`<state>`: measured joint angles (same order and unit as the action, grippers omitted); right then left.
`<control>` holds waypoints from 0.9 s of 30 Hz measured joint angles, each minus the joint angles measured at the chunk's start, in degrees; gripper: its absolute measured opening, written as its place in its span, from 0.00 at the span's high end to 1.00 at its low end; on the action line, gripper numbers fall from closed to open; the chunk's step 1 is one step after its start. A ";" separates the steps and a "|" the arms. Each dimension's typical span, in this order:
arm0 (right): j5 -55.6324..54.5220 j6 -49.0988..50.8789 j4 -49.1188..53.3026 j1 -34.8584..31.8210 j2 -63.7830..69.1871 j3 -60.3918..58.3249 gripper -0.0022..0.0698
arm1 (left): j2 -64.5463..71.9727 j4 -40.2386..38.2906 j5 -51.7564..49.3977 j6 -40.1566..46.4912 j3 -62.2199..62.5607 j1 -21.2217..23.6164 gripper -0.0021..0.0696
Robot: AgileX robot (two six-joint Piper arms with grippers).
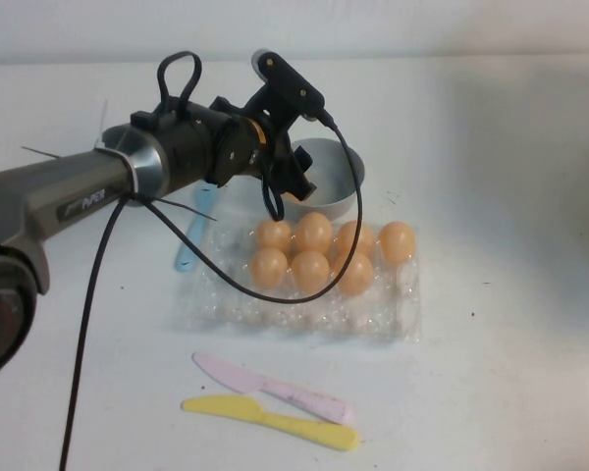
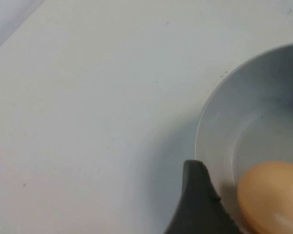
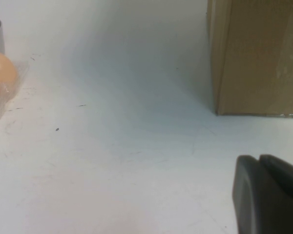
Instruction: Take an egg out of the egg box
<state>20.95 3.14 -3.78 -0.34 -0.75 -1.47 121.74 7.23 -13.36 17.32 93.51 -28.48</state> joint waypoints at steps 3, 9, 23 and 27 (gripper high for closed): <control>0.00 0.00 0.00 0.00 0.00 0.00 0.99 | -3.57 3.66 -3.59 0.00 0.00 -0.36 0.47; 0.00 0.00 0.00 0.00 0.00 0.00 0.99 | -17.83 9.25 -6.43 -4.57 -5.18 -0.86 0.88; 0.00 0.00 0.00 0.00 0.00 0.00 0.99 | -60.68 4.81 7.01 -10.13 -48.42 -0.75 0.97; 0.00 0.00 0.00 0.00 0.00 0.00 0.99 | -71.12 0.79 6.88 -10.13 -56.64 0.69 0.97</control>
<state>20.95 3.14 -3.78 -0.34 -0.75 -1.47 50.62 8.02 -6.48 7.19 36.87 -27.79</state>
